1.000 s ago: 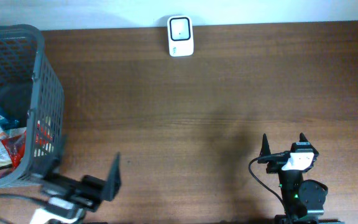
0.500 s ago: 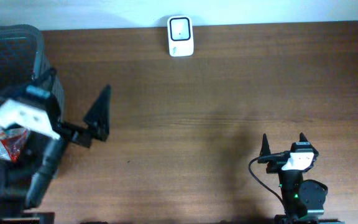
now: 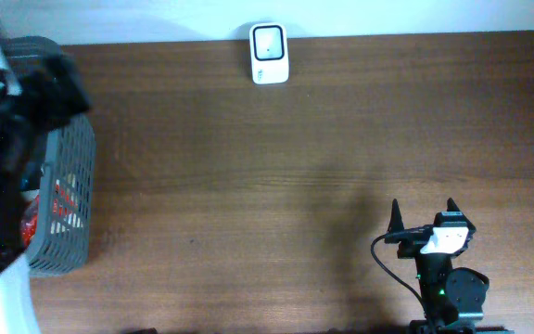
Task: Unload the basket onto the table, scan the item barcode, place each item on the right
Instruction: 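Reach the left gripper into the basket and grasp the red snack bag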
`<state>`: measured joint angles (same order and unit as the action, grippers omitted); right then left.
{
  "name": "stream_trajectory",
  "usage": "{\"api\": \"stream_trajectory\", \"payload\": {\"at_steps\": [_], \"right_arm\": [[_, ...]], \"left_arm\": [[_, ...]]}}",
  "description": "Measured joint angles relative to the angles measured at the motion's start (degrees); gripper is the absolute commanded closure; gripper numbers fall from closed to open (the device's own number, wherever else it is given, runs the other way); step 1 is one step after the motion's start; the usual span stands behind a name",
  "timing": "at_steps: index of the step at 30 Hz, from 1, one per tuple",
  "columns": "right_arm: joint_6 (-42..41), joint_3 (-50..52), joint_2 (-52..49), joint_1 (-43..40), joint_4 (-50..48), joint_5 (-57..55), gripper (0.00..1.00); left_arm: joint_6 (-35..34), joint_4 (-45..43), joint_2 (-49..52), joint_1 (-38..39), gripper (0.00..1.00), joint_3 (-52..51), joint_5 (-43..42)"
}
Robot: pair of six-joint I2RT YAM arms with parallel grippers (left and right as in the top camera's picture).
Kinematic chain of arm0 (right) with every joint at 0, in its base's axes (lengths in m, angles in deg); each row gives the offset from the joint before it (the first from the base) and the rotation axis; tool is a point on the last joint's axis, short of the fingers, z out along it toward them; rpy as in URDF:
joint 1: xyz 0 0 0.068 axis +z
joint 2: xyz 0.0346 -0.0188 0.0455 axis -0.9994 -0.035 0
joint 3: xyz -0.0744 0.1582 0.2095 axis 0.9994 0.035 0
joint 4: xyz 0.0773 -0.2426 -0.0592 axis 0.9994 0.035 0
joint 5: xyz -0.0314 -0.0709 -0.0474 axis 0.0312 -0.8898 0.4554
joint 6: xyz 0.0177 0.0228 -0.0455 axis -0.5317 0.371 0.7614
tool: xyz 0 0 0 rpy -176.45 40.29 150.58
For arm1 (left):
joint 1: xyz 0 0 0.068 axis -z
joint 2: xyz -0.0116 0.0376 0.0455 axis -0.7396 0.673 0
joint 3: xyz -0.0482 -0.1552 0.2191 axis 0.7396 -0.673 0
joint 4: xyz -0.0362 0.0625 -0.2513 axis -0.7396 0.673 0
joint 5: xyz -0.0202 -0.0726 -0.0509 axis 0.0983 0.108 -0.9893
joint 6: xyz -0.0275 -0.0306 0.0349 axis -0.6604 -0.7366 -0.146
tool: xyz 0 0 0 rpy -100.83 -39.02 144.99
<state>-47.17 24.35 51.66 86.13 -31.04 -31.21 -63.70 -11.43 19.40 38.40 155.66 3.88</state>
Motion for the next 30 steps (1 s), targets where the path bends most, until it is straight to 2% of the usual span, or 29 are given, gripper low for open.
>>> {"api": "stream_trajectory", "payload": {"at_steps": [4, 8, 13, 23, 27, 30], "right_arm": [[0.00, 0.00, -0.02, 0.00, 0.02, -0.02, 0.02], [0.00, 0.00, 0.00, 0.00, 0.02, 0.00, 0.02], [0.02, 0.00, 0.00, 0.00, 0.00, -0.02, 0.02], [0.00, 0.00, 0.00, 0.00, 0.02, -0.02, 0.02], [0.00, 0.00, 0.00, 0.00, 0.02, -0.02, 0.02], [0.02, 0.00, 0.00, 0.00, 0.02, 0.00, 0.02]], "left_arm": [[-6.47, 1.05, 2.14, -11.69, 0.01, 2.34, 1.29], [-9.49, 6.21, 5.95, -17.79, 0.01, 2.45, 2.08], [-10.86, 14.71, 11.69, -21.40, 0.01, 2.45, 4.26], [-13.55, 23.93, 25.20, -25.35, 0.01, 2.43, 4.98], [-13.81, 24.74, 28.81, -25.40, 0.01, 1.25, 4.98], [-17.31, 24.61, 30.05, -25.40, 0.01, -2.38, 4.98]]}}
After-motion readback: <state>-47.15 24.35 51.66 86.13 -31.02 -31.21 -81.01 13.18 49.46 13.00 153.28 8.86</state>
